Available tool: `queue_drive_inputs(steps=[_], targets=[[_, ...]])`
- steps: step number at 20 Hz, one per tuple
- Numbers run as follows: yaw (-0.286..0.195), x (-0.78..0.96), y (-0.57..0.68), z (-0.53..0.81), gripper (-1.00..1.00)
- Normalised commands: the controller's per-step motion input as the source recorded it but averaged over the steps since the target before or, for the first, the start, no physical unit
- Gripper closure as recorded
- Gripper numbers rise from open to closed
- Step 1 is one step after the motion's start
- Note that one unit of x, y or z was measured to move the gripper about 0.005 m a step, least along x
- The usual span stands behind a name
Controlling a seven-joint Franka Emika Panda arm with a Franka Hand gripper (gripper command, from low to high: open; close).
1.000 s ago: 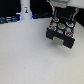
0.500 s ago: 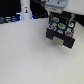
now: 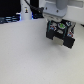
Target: Open the kcup holder, insert the kcup into the holder, and close the kcup holder
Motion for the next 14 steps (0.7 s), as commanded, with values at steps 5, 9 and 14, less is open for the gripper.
queue_drive_inputs(steps=[5, 9, 14], targets=[[0.129, 0.47, 0.20, -0.15, -1.00], [0.225, 0.18, 0.18, -0.13, -1.00], [0.272, 0.02, 0.06, -0.16, -1.00]])
